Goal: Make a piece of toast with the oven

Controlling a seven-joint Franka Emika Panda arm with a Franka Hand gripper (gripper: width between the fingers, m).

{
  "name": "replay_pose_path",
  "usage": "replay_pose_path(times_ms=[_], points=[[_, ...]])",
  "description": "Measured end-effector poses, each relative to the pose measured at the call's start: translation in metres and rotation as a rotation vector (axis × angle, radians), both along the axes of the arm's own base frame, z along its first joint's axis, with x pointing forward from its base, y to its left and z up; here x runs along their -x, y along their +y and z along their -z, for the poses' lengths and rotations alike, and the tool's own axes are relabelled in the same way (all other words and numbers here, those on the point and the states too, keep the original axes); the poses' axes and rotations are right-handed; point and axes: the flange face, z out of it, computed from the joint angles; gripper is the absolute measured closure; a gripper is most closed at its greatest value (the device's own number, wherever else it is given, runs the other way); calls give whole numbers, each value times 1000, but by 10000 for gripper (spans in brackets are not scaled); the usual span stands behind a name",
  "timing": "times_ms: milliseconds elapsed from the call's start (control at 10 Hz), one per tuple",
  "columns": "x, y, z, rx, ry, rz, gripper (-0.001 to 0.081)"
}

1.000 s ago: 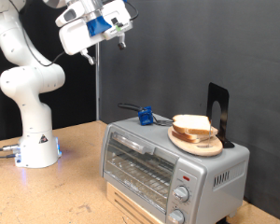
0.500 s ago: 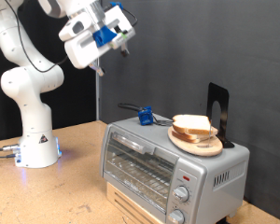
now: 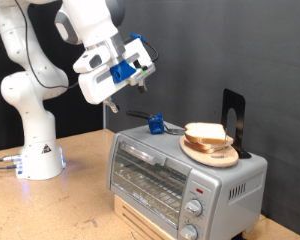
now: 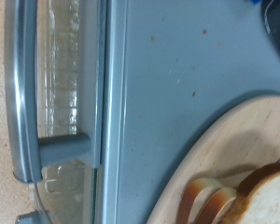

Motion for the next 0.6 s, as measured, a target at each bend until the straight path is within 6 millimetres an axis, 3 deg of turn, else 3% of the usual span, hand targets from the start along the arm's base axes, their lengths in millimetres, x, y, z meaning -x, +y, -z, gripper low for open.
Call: replay_pose_path(times_ms=[300, 600], points=[[-10, 2, 5, -13, -42, 92, -3], [-4, 0, 13, 35, 10, 17, -3]])
